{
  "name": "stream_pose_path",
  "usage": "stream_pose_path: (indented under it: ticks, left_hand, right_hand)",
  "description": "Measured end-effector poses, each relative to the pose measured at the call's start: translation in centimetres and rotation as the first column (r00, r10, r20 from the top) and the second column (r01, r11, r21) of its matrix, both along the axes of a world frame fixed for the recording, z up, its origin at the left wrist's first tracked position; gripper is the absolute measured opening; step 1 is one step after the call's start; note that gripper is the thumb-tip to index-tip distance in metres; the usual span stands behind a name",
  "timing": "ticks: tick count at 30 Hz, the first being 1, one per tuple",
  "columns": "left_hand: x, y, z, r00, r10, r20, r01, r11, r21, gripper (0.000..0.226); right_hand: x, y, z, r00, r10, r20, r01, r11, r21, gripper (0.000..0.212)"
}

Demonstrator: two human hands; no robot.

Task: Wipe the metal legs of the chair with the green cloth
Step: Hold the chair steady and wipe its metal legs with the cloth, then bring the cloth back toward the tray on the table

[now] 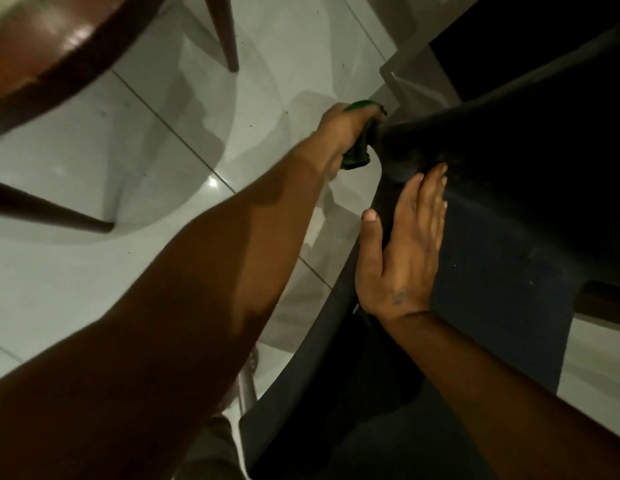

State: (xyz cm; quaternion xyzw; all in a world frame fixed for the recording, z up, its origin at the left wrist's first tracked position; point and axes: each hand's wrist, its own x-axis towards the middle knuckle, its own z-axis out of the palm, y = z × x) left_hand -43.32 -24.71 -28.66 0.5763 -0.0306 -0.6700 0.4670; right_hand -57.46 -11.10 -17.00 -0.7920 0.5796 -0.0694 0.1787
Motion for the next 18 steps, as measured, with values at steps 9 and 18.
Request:
stream_pose_path:
  ticks: [9, 18]
  left_hand:
    - [6.8, 9.8, 7.8, 0.991, 0.001, 0.136, 0.006, 0.999, -0.050, 0.037]
    - [17.1, 17.8, 18.7, 0.955, -0.112, 0.274, 0.169, 0.967, -0.193, 0.030]
  right_hand:
    - [2.1, 0.5, 1.6, 0.964, -0.021, -0.267, 0.031, 0.999, 0.035, 0.079]
    - [16.9, 1.4, 8.6, 0.928, 0.116, -0.353, -0.114, 0.993, 0.027, 0.101]
